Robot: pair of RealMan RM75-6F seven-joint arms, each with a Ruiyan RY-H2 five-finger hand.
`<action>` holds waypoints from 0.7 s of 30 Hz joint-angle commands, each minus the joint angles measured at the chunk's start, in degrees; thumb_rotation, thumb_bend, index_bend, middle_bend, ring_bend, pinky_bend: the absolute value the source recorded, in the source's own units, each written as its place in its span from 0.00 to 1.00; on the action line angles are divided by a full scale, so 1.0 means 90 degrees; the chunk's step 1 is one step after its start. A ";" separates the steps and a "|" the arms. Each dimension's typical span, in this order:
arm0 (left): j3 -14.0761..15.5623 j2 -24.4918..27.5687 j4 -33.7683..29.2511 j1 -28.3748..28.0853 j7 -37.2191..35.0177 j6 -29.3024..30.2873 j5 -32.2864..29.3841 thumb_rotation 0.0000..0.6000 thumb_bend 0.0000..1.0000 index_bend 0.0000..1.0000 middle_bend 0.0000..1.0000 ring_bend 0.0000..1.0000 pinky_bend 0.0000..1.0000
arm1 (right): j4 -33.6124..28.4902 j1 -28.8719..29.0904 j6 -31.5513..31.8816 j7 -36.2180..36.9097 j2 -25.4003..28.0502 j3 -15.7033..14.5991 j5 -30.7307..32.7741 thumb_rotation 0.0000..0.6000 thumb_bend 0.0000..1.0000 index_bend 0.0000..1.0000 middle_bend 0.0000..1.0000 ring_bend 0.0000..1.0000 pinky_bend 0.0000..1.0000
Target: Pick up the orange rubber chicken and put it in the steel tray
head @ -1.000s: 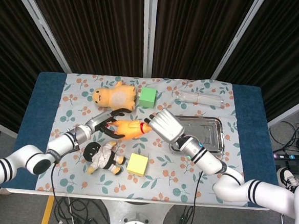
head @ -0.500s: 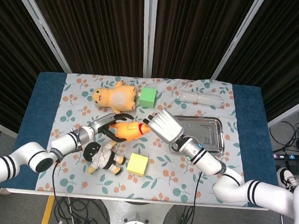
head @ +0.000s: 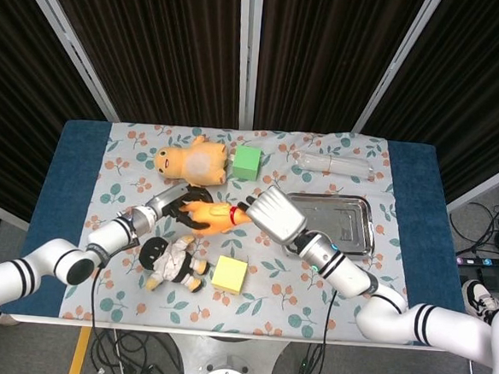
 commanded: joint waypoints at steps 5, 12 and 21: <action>0.0170 -0.0232 0.0147 -0.0080 0.0902 0.0676 -0.1019 1.00 0.67 0.90 0.99 0.93 0.97 | -0.0162 -0.0026 0.0017 -0.0050 0.0068 -0.0039 -0.0073 1.00 0.36 0.94 0.73 0.70 0.97; 0.0194 -0.0162 -0.0041 -0.0066 0.1333 0.0831 -0.1484 1.00 0.68 0.90 0.99 0.93 0.97 | -0.0095 -0.0035 0.0010 -0.0047 0.0085 -0.0020 -0.0045 1.00 0.36 0.94 0.73 0.70 0.97; 0.0084 0.0161 -0.0504 0.0281 0.1305 0.0828 -0.0790 1.00 0.41 0.35 0.42 0.36 0.53 | 0.0047 -0.0165 0.0130 0.0157 0.0132 -0.0020 -0.0002 1.00 0.36 0.94 0.73 0.70 0.97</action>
